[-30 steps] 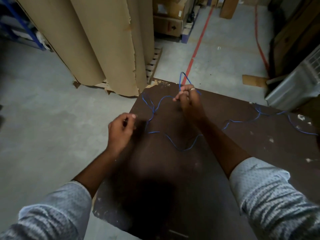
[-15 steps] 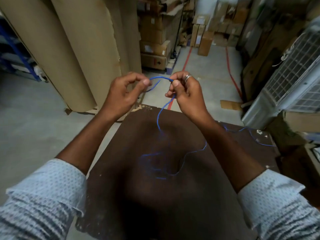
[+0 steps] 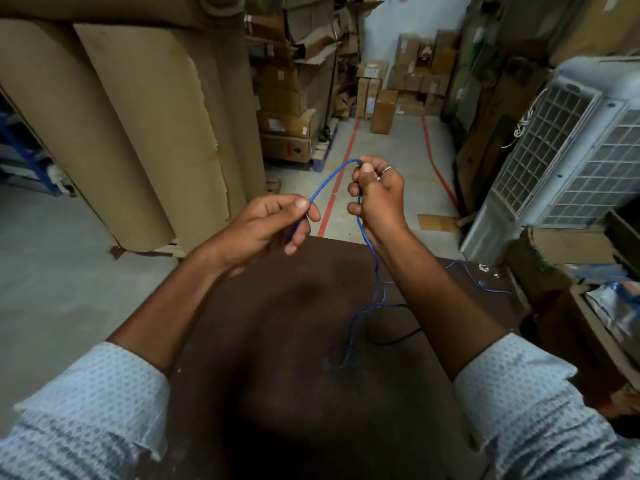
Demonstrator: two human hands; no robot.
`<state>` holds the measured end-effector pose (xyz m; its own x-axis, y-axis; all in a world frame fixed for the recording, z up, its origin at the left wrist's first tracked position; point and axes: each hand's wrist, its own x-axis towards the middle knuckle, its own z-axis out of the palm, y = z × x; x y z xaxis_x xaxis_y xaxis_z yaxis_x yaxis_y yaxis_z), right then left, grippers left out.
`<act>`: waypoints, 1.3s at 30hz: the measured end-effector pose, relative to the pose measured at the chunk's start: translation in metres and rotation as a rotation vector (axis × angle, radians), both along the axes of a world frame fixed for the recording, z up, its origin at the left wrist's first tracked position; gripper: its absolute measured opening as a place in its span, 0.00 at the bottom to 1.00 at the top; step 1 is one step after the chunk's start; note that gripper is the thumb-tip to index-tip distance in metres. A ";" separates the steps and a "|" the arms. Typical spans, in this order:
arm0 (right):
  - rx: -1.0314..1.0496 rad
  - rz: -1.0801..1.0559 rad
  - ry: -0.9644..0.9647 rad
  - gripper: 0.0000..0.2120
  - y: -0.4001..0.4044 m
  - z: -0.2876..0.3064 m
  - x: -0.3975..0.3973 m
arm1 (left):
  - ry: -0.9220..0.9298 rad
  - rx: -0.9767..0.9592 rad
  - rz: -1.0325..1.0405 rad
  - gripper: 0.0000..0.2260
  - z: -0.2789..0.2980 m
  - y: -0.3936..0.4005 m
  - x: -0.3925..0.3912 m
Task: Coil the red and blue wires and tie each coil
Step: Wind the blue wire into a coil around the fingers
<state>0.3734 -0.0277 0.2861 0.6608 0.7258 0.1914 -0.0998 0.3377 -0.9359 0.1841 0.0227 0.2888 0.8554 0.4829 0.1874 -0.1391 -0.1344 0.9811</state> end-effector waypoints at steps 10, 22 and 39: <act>-0.292 0.232 -0.229 0.09 -0.003 -0.029 -0.011 | -0.497 -0.746 -0.308 0.09 0.027 -0.009 0.018; -0.231 0.581 -0.428 0.15 -0.060 -0.068 -0.066 | -0.730 -0.413 0.439 0.20 0.033 0.043 0.018; 0.007 -0.020 -0.844 0.07 -0.087 0.005 -0.020 | 0.103 0.219 0.312 0.22 -0.023 -0.022 0.009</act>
